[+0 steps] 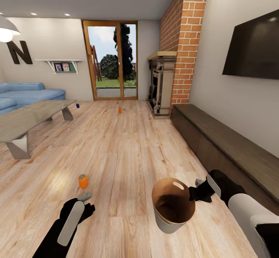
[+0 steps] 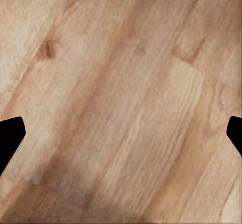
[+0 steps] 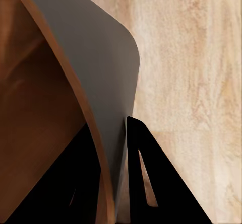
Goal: Put the three can of soda from the living room inside the tash can in the kitchen.
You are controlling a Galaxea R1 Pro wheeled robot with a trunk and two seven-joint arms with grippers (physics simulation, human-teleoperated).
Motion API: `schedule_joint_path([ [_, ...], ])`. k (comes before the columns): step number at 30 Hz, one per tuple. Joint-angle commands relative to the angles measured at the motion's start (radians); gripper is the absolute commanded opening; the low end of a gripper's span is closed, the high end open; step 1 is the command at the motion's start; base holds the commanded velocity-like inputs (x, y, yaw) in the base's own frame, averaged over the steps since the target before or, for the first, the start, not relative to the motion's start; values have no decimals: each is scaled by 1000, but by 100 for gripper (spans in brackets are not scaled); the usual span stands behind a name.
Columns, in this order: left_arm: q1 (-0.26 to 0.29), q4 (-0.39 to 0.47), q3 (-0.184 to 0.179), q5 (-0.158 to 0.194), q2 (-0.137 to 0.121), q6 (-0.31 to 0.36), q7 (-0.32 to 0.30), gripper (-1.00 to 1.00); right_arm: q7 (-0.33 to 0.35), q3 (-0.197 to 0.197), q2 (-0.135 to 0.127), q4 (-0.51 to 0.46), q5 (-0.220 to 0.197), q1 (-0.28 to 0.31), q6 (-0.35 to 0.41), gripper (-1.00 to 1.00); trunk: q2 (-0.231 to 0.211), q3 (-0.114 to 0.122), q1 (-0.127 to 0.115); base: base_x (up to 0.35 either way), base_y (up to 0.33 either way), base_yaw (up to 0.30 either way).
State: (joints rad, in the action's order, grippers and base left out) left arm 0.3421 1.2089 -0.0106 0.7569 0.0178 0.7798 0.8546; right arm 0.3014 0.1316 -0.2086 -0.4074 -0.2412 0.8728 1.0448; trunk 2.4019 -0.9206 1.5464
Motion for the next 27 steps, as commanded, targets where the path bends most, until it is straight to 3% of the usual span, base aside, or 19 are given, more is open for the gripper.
schedule_joint_path([
  [1, 0, 0, 0, 0, -1, 0, 0, 100, 5, -3, 1, 1, -23, 1, 2, -100, 0, 0, 0, 342, 121, 0],
  [17, 0, 0, 9, -2, -7, 0, 0, 100, 4, 2, 9, 4, -26, -7, 2, -100, 0, 0, 0, 285, 236, 0],
  [27, 10, -112, 5, 1, -5, -45, -7, 100, 4, 4, 9, 4, -24, -8, 2, -100, 0, 0, 0, 270, 259, 0],
])
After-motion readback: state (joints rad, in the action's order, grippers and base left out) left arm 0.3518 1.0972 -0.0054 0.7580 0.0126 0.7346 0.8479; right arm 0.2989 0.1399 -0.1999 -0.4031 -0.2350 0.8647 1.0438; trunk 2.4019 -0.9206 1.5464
